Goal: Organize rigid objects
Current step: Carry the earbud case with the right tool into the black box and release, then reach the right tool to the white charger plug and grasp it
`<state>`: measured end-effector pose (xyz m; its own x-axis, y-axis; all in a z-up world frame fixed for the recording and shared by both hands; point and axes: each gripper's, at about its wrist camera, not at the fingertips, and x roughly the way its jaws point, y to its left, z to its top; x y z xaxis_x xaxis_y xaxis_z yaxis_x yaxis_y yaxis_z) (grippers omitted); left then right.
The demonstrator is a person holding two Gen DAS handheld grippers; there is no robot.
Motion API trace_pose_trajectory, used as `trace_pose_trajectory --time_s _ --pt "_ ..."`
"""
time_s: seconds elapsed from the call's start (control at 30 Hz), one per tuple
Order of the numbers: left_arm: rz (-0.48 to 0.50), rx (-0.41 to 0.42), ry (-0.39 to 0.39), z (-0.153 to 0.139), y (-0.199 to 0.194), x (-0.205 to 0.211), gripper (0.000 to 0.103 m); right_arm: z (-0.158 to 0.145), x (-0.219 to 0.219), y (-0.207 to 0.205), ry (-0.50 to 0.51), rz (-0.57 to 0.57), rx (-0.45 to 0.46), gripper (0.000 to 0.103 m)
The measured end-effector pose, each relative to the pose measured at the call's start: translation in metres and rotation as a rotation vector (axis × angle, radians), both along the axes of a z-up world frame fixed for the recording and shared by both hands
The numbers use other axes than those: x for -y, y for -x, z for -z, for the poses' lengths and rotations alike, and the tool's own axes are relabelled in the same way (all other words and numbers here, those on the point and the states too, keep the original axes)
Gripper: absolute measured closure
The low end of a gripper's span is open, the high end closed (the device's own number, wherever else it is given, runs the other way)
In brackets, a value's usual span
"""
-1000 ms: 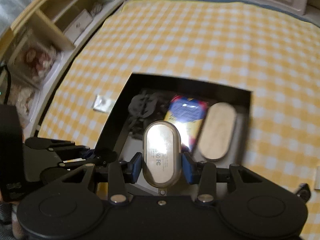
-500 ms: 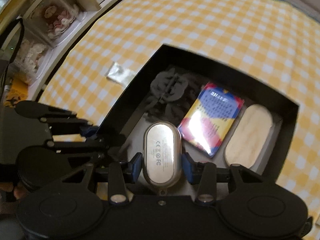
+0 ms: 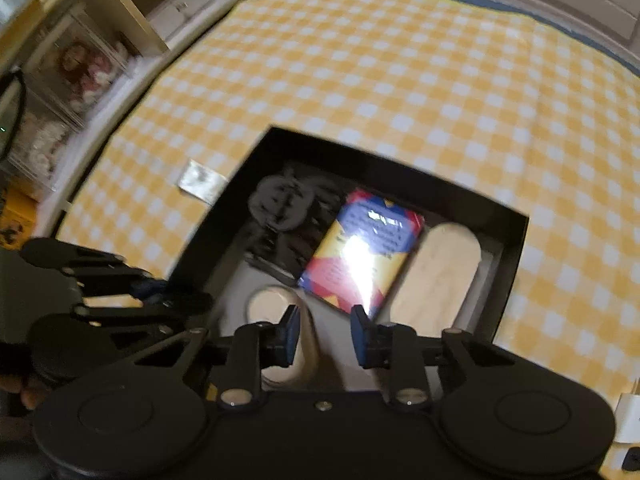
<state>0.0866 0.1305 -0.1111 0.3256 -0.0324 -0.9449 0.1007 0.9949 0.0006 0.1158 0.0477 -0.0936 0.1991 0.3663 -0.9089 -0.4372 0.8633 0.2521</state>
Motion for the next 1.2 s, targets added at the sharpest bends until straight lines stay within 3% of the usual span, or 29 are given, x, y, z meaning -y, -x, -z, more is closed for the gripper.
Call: trace_pose_trajectory --time_s 0.1,0.33,0.53,0.73,0.9,1.2 --pt "0.000 -0.001 0.000 -0.001 0.000 0.000 0.094 0.009 -0.006 -0.001 0.005 0.000 0.003 0.077" --pt "-0.002 -0.001 0.001 -0.001 0.000 0.001 0.094 0.014 -0.014 -0.001 -0.109 -0.012 -0.052 0.078" --pt "-0.003 -0.001 -0.002 -0.002 0.001 0.001 0.094 0.017 -0.010 -0.002 -0.143 0.047 -0.070 0.076" --pt "-0.007 -0.003 0.002 -0.002 0.001 0.000 0.094 0.006 0.002 0.000 -0.102 0.063 -0.048 0.076" --pt "-0.011 -0.005 0.001 -0.002 0.000 -0.001 0.094 0.004 0.014 0.006 0.019 0.026 -0.046 0.076" --pt "-0.013 -0.004 0.000 -0.001 0.000 -0.001 0.094 0.017 -0.002 0.014 0.039 -0.030 -0.074 0.076"
